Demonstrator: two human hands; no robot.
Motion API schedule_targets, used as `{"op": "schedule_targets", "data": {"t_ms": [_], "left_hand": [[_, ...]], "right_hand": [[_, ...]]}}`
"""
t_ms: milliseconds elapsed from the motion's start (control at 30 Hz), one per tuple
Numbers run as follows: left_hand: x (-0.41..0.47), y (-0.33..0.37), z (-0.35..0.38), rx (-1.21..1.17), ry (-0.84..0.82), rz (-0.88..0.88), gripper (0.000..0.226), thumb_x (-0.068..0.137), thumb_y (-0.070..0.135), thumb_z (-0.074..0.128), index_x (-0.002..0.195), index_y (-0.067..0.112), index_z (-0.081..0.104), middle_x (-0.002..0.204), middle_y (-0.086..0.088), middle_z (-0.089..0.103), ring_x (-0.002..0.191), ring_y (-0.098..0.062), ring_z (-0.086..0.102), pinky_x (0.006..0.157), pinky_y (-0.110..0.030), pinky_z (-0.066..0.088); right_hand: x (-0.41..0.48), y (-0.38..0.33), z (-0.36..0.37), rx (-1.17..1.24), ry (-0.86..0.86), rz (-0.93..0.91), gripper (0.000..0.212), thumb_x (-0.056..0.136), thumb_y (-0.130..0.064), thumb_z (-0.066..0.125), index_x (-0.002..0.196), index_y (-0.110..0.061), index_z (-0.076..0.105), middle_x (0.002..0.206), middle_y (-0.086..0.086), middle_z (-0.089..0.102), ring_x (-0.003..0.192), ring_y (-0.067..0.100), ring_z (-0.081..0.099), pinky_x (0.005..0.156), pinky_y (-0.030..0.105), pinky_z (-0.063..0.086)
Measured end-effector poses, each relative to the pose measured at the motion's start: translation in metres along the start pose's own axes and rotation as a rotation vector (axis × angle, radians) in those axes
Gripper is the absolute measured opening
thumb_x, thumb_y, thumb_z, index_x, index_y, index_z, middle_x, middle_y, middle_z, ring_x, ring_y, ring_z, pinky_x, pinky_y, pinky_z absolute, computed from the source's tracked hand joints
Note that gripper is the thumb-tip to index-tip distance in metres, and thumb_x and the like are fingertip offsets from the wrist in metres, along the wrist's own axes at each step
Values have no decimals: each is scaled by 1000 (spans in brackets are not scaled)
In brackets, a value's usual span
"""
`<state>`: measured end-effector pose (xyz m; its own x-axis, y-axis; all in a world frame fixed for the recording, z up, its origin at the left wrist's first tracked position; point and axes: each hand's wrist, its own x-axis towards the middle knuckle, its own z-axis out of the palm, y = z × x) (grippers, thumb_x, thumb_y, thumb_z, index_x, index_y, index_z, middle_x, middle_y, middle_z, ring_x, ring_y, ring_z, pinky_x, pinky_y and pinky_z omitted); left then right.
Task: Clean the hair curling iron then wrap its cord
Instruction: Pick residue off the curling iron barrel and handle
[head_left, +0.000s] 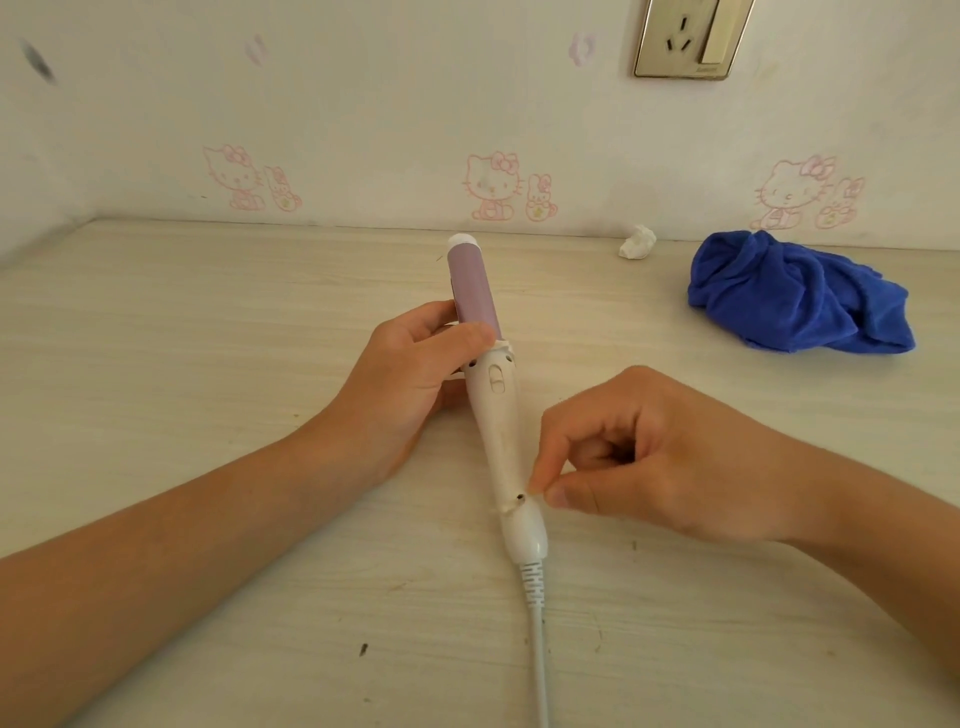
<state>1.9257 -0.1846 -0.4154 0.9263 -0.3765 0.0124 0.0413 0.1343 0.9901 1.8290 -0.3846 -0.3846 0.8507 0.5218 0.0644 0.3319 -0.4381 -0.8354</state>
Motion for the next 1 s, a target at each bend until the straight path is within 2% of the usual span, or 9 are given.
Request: {"op": "schedule_targets", "data": {"t_ms": [100,233,367,500,667,833,1000], "left_hand": [[1,0,0,-8,-1,-4,15,84,19,66,93,10,74,93,-15,70,90,-32,66,77,-43,54],[1,0,-1,-29,-31,-12,15,84,15,63,94,7,72,90,-13,73,89,-32,69,75,-41,56],[3,2,-2,-79,-66,-34,21,80,11,60,98,2,67,92,-16,72,88,-31,73,78,-42,58],[2,3,-4,-99,-87,-26,25,79,12,57,100,1,66,95,-18,72,90,-31,73,76,-38,60],[1,3,-4,-68,-102,2,32,80,13,54,107,1,66,105,-19,75,99,-27,69,81,-34,57],[1,4,-6,-90,-152,-14,41,81,13,53,117,-3,64,106,-18,75,94,-20,68,81,-31,55],[2,8,-9,-106,-247,-35,45,84,10,52,125,-7,57,113,-22,69,91,-22,67,82,-30,53]], "right_hand": [[1,2,-1,-25,108,-10,15,91,-1,73,83,-13,74,49,-3,34,46,9,28,50,13,32],[1,1,0,6,9,3,15,91,-4,73,84,-16,76,49,-2,34,47,13,28,50,16,32],[4,7,2,14,152,-2,13,92,-4,73,85,-15,74,50,-6,34,47,12,27,51,16,32],[3,6,6,37,91,-20,10,91,-8,72,86,-16,75,50,-7,33,47,11,27,50,16,32],[5,9,3,29,187,-1,13,92,-4,72,85,-15,75,50,-7,33,47,12,28,50,14,32],[4,9,6,21,212,-23,13,91,-7,73,85,-17,76,50,-9,33,47,10,28,51,14,33],[6,8,1,63,175,5,13,91,-5,75,85,-16,77,50,-5,33,48,13,28,50,17,32]]}}
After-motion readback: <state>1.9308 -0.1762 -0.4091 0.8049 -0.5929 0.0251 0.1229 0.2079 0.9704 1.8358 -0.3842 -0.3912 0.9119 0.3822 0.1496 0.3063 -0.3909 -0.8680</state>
